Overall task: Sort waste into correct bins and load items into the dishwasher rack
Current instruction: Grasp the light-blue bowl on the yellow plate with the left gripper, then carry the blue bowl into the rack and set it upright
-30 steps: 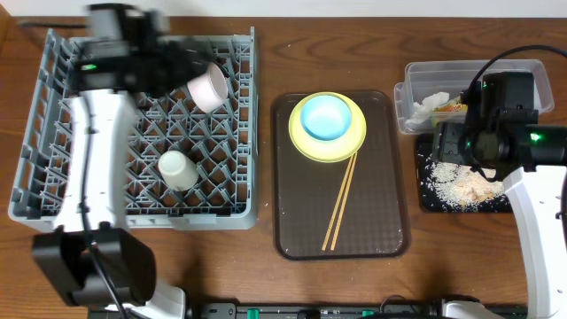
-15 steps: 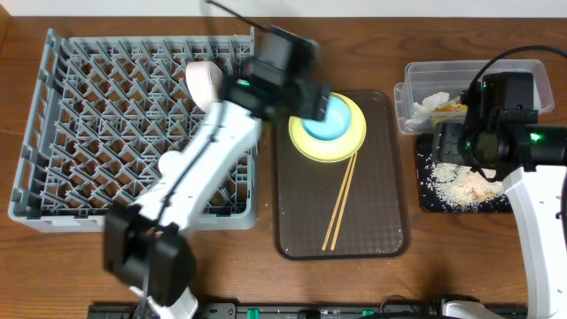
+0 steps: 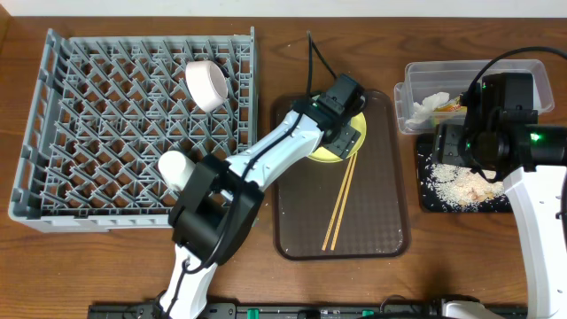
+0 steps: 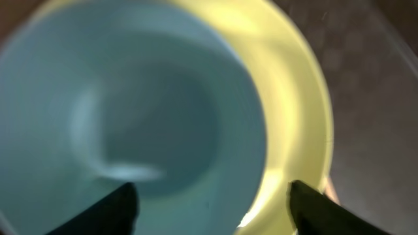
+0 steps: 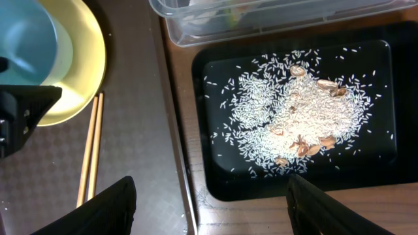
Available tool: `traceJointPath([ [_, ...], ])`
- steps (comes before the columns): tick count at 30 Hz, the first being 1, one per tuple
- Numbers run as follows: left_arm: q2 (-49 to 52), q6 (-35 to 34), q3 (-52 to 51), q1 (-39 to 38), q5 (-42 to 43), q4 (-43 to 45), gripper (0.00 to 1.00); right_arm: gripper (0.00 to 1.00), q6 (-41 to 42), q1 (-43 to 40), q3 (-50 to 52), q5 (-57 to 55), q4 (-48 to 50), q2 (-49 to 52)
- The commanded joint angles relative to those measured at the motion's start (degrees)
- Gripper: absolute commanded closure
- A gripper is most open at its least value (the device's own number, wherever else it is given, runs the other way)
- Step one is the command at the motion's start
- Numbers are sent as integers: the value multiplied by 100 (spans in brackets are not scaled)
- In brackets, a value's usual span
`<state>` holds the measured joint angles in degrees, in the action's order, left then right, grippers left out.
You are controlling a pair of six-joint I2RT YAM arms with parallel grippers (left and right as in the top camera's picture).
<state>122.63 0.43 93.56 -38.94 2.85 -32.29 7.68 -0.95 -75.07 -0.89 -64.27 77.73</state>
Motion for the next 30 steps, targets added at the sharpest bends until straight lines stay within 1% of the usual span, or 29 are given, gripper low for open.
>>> traceJointPath([
  [1, 127, 129, 31, 28, -101, -2, 42, 28, 39, -37, -101, -15, -4, -20],
  [4, 142, 129, 31, 28, -98, -46, 61, 28, 39, -37, -101, -15, -4, -20],
  [8, 105, 129, 33, 26, -98, -42, 81, 28, 39, -37, -101, -15, -11, -20],
  [10, 68, 127, 33, 28, -98, -48, 94, 28, 39, -37, -101, -17, -11, -20],
  [17, -343, 127, 33, 28, -98, -127, 94, 28, 39, -37, -101, -17, -35, -20],
  [23, -1239, 94, 33, 118, -96, -433, 94, 29, 37, -37, -101, -59, -50, -20],
  [27, -1941, -330, 33, 450, -42, -861, 94, 29, -7, -37, -101, -83, -59, -20],
  [28, -2083, -407, 33, 579, 68, -977, 94, 29, -7, -37, -101, -101, -63, -20],
  [30, -2328, -417, 33, 940, 592, -1222, 94, 29, -7, -37, -101, -127, -70, -20],
])
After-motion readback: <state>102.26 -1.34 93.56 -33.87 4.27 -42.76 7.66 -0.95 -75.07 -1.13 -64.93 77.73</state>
